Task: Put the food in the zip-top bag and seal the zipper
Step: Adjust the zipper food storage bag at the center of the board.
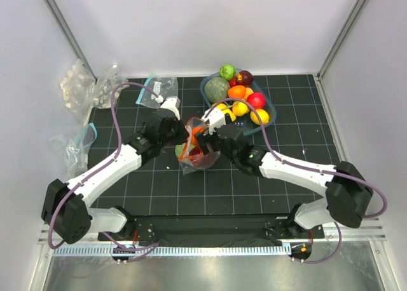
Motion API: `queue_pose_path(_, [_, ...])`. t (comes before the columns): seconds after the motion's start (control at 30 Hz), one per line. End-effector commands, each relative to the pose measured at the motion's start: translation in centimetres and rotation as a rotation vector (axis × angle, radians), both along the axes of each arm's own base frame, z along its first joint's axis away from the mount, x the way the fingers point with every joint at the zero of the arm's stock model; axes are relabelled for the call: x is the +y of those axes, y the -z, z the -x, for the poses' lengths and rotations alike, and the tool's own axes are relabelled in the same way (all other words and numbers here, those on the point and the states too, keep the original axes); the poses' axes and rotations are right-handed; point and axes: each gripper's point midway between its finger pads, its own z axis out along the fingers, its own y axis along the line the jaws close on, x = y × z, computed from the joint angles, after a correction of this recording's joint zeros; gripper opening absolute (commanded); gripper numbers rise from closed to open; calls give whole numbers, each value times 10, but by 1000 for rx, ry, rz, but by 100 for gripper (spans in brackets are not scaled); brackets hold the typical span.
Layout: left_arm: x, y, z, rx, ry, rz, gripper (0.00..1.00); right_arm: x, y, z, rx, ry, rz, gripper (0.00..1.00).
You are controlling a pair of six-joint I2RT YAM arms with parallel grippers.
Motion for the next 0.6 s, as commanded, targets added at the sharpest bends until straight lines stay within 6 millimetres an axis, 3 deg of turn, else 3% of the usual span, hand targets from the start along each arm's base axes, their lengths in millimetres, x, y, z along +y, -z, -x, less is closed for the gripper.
queue_pose_path(0.0, [-18, -35, 2, -126, 83, 78, 0, 15, -12, -14, -24, 1, -36, 94])
queue_pose_path(0.07, [-16, -40, 6, -138, 85, 89, 0, 16, -14, -17, -16, 16, -35, 93])
queue_pose_path(0.27, [-23, -53, 18, -157, 129, 133, 14, 10, -20, -18, -29, 56, -67, 93])
queue_pose_path(0.4, [-26, -55, 21, -164, 143, 131, 34, 7, -23, -19, -45, 65, -84, 93])
queue_pose_path(0.57, [-26, -52, 20, -160, 135, 114, 48, 4, -33, -14, -63, 56, -114, 93])
